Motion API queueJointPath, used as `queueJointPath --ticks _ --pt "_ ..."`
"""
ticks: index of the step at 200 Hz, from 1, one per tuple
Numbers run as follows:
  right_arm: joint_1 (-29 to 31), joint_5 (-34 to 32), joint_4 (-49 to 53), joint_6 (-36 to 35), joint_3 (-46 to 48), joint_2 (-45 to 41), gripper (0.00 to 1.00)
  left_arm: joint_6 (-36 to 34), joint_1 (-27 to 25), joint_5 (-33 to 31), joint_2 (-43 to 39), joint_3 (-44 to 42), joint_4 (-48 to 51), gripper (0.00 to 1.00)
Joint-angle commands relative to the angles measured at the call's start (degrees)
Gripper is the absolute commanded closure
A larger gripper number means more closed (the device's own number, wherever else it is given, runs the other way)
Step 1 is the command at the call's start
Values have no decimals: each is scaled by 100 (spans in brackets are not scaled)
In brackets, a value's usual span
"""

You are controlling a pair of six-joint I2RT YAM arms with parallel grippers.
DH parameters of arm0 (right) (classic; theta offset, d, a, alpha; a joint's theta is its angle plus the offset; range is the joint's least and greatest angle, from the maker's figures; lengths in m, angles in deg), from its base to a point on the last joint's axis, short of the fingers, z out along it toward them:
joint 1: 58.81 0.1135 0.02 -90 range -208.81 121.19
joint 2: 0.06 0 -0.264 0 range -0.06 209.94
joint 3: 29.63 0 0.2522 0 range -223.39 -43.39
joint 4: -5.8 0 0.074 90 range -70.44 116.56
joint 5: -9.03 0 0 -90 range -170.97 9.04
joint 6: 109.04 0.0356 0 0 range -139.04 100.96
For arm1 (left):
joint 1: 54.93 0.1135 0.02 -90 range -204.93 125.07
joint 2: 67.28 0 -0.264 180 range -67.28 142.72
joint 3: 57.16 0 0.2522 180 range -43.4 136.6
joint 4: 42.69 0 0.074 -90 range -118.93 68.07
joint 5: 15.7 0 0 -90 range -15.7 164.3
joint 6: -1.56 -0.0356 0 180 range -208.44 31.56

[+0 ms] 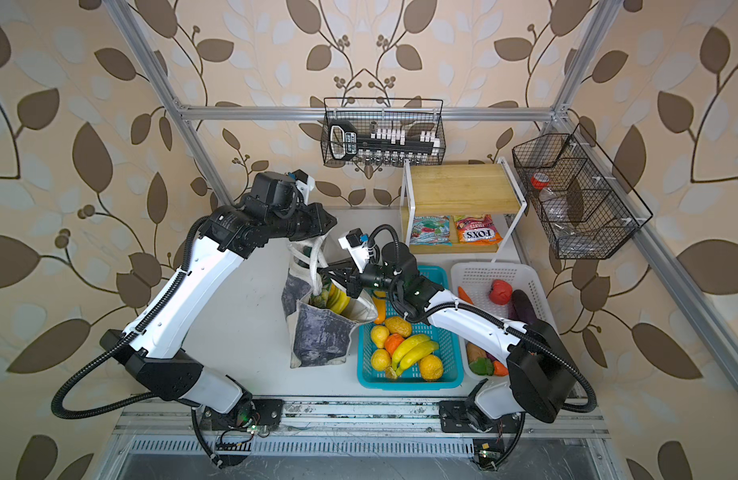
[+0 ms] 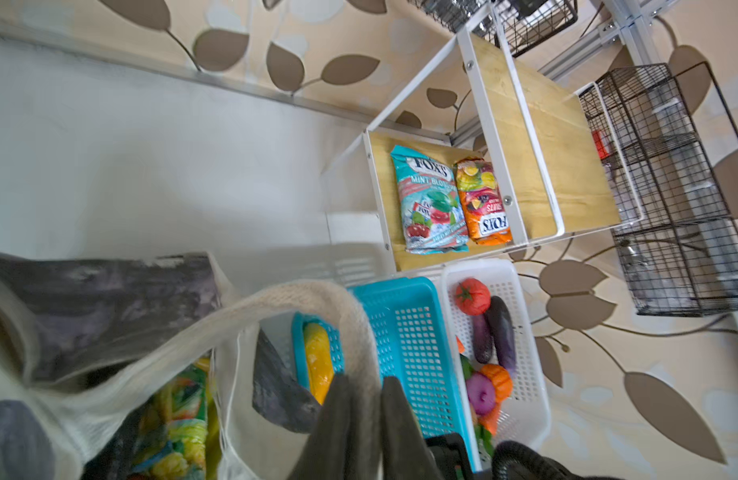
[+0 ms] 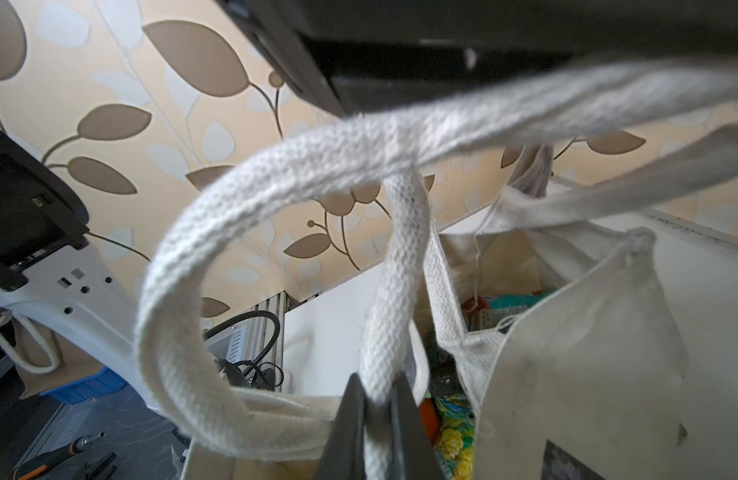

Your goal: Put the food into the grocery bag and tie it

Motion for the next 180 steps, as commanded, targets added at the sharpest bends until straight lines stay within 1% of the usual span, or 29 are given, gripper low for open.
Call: queueJointPath --ticks 1,13,31,35,55,60,67,82,94,107,124,136,140,144,165,172,180 --pt "64 434 -404 -64 -44 76 100 -330 -41 -311 105 523 438 79" --pt "66 606 -374 -66 -161 199 100 -315 -49 -230 222 687 533 77" --pt "66 753 -243 -168 -313 297 100 -353 -51 -19 369 794 625 69" --pt "68 740 -299 -170 -274 282 100 -368 -50 -42 403 995 678 68" --pt "66 747 -607 -120 -108 229 100 -553 -47 -372 484 1226 896 58" --pt "65 770 -641 -117 -97 221 100 -639 -48 -421 536 1375 1000 53" --pt "63 747 -741 -89 -54 183 100 -774 -45 -545 726 1711 1295 44" --pt "74 790 -1042 -30 59 136 100 -990 -45 -776 1395 2849 2120 25" --pt "72 857 -1099 -12 25 131 100 -1023 -44 -699 1894 3652 2608 17" --pt "77 900 -1173 -12 -13 127 100 -1044 -45 -574 2110 3971 2763 14" --pt "79 934 -1252 -12 -38 119 100 -1076 -43 -706 1957 3701 2530 10" --pt "80 968 -1263 -28 -74 135 100 -1102 -29 -889 1800 3562 2416 4" --pt "77 977 -1264 -29 -77 136 100 -1119 -34 -969 1762 3535 2397 2" --pt "78 985 -1269 -29 -99 150 100 -1146 -26 -1078 1735 3537 2399 1" --pt "75 1019 -1273 35 -157 249 100 -1257 -12 -2010 1676 3789 2611 1" --pt "79 1034 -1281 63 -165 278 100 -1282 47 -2110 1622 3809 2611 1" --pt "76 1035 -1274 76 -161 297 100 -1286 149 -2072 1533 3790 2505 1"
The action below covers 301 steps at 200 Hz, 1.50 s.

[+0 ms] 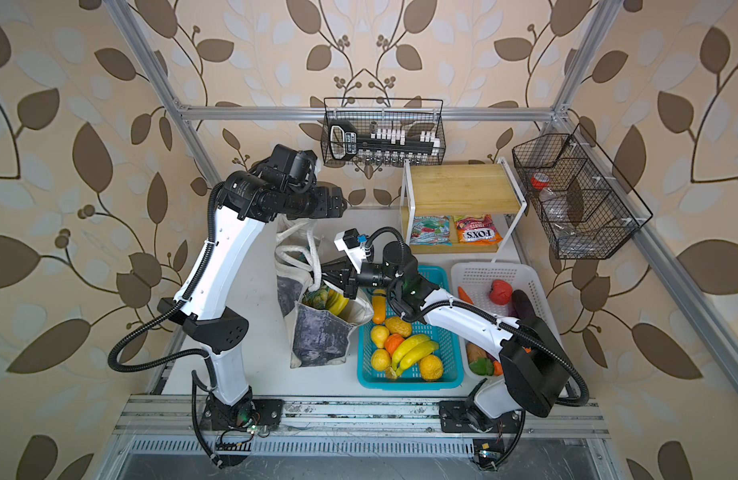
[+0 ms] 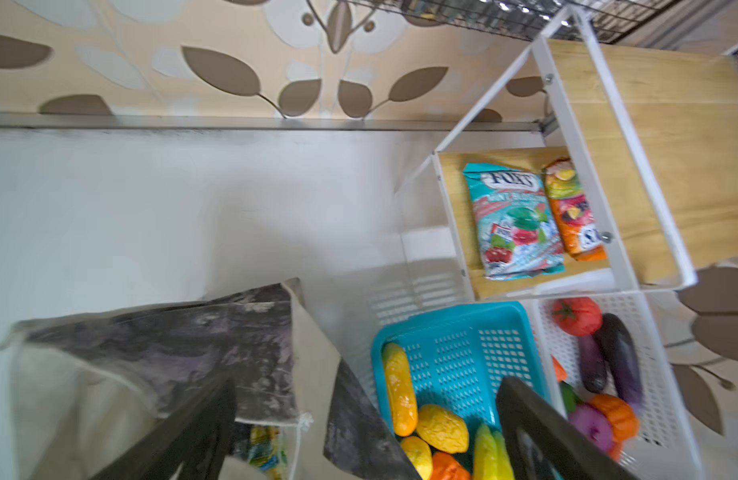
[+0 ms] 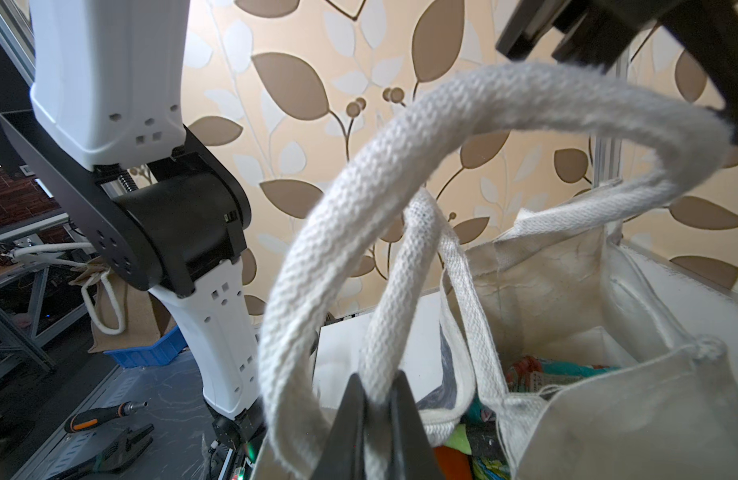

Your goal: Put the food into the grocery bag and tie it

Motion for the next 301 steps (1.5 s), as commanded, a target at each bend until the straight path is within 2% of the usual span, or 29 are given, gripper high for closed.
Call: queueJointPath --ticks 1,29,46,61,80,103,118,149,163,171,199,216,243,276,301 --pt "54 206 -251 52 -124 85 100 -216 154 -732 -517 239 83 1" --pt "52 110 -109 -48 -91 86 100 -309 264 -576 -784 440 -381 1" --pt "55 82 -66 -80 -96 88 100 -80 315 -558 -1090 264 -468 1" --pt "49 55 -16 -93 -106 73 100 148 404 -413 -1710 -698 -820 1" --pt "57 23 -4 -115 -90 71 100 533 771 -49 -2824 -2180 -1430 4" --pt "57 35 -4 -76 -97 81 100 940 1174 17 -3803 -3284 -1554 6" --pt "61 25 5 -84 -82 58 100 1307 1275 433 -4296 -3943 -1694 6" --pt "79 -76 261 -251 -83 -13 100 2772 1291 1212 -5187 -5691 -2683 1" --pt "90 -149 362 -332 -52 -66 100 3695 1293 1455 -5494 -6318 -3263 1" --pt "96 -166 379 -350 -45 -93 100 4134 1293 1652 -5586 -6603 -3610 1" --pt "134 -201 488 -433 -34 -172 100 5785 1292 1747 -5636 -7340 -3931 1" --pt "162 -223 534 -524 -44 -191 100 6450 1292 1795 -5703 -7769 -4275 1" --pt "186 -209 599 -597 -39 -213 100 6923 1292 1562 -5749 -8081 -4581 1" --pt "228 -300 635 -686 -18 -253 100 7280 1293 2077 -5545 -8316 -5178 2" --pt "255 -367 705 -754 -3 -296 100 7110 1293 1956 -5505 -8170 -5028 27"
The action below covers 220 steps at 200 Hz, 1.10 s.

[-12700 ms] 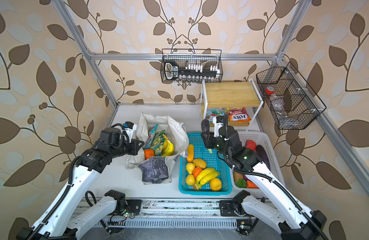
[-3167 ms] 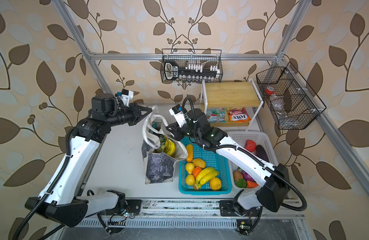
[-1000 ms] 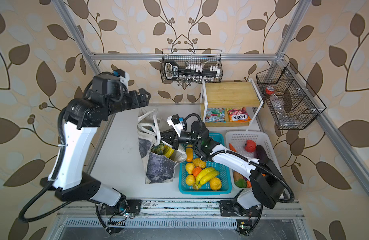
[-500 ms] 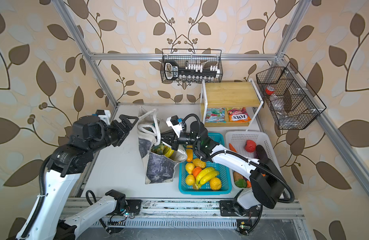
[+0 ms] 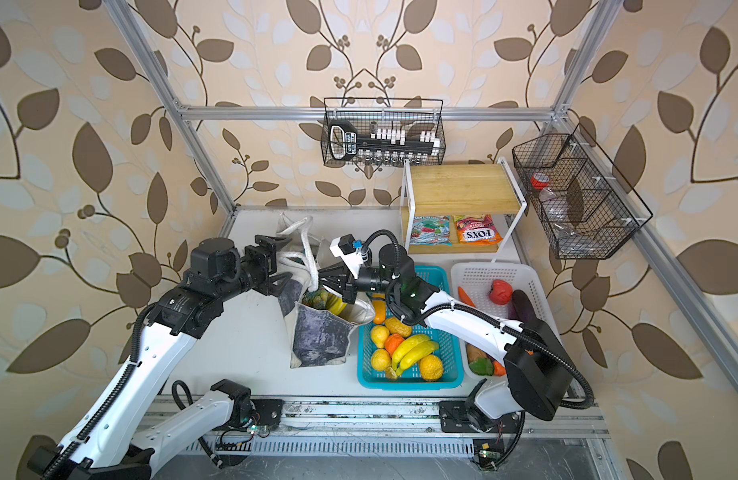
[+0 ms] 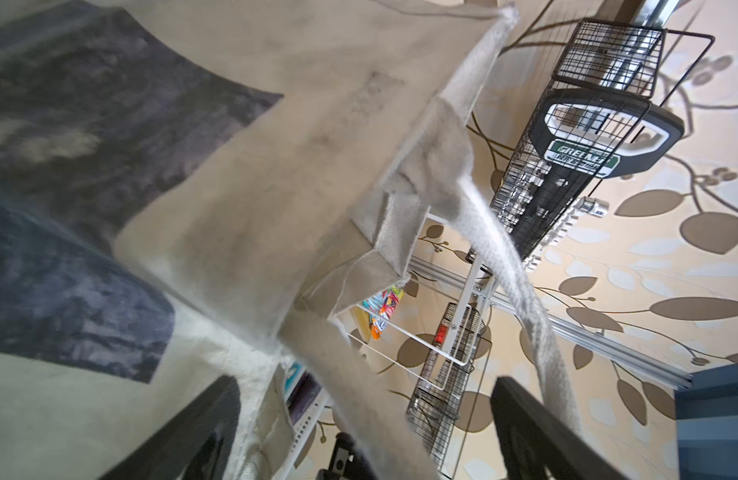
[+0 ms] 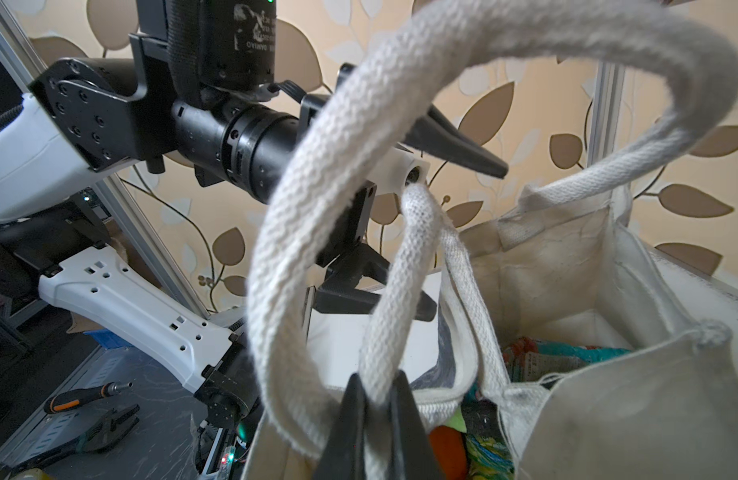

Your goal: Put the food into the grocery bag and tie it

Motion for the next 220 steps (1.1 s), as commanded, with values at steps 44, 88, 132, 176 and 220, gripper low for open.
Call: queueJointPath --ticks 44,88,132,176,220 --pt "93 -144 183 -313 7 -261 100 -519 19 -134 263 749 67 93" --pt "96 -179 136 -300 49 -333 96 -1897 19 178 923 2009 311 100" --pt "-205 -82 20 71 100 -541 62 -2398 2 921 1168 2241 39 100" --pt "-737 123 259 213 120 -850 34 -3190 1 1076 989 2381 107 100" --pt "-1133 264 410 263 253 -960 31 -3338 1 1290 923 2139 156 100"
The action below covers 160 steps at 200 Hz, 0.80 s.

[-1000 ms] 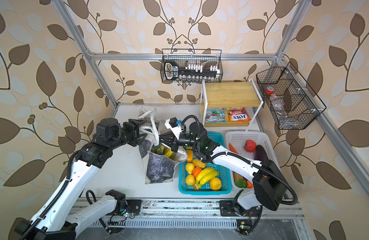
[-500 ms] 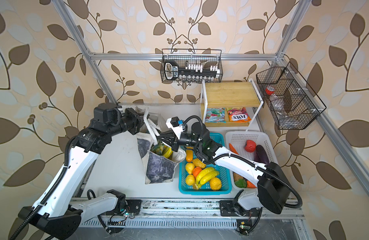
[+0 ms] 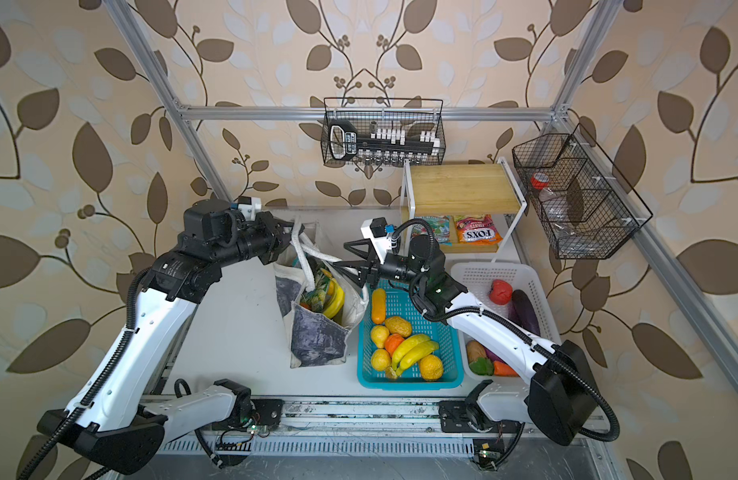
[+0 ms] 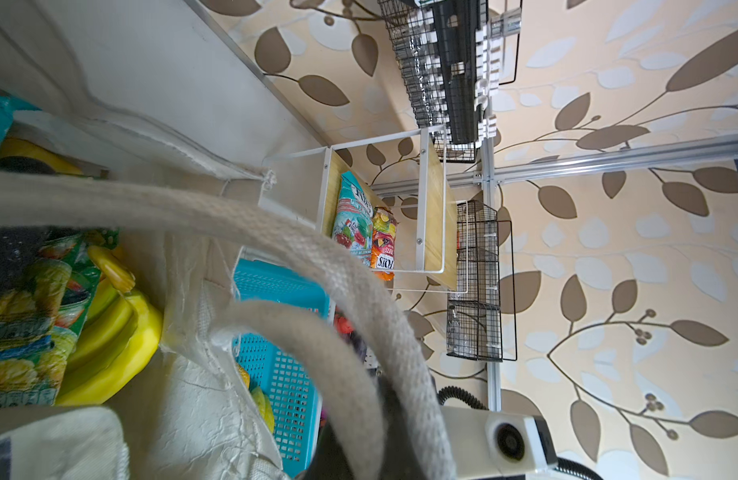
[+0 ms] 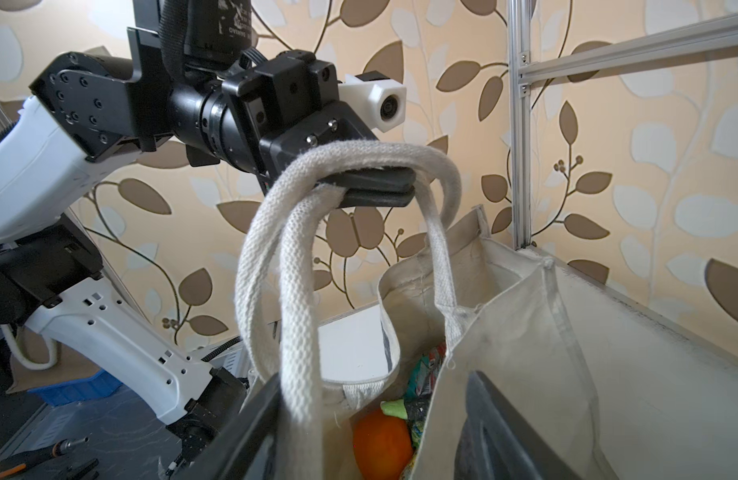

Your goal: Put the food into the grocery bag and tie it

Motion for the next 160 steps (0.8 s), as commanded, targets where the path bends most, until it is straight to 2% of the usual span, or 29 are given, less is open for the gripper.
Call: queueJointPath --ticks 1,9,23,42,56,79,102,121,145,160 --pt "-191 238 154 3 104 -104 31 -410 8 195 -234 69 -332 100" --pt "-261 361 155 164 121 -162 26 -457 8 86 -263 43 -279 100" --pt "-266 404 243 182 181 -308 12 -535 8 44 -268 1 -306 100" --pt "-167 141 818 -247 116 -572 11 -648 8 61 -196 59 -221 100" --pt "-188 -62 801 -423 271 -890 12 -716 8 15 -195 24 -238 100" --pt "-397 -355 559 -424 520 -1248 8 -826 9 221 -186 -25 -374 100" --pt "-667 -553 978 -439 352 -1195 5 -854 12 594 -191 -96 -602 100" --pt "-795 -480 1185 -582 139 -898 8 -888 13 740 -254 -151 -746 100" --pt "-784 -276 1357 -743 -157 -377 24 -959 14 875 -267 -176 -821 100" --pt "-602 -211 1339 -811 -257 -114 29 -807 36 1306 -233 -332 -1228 100"
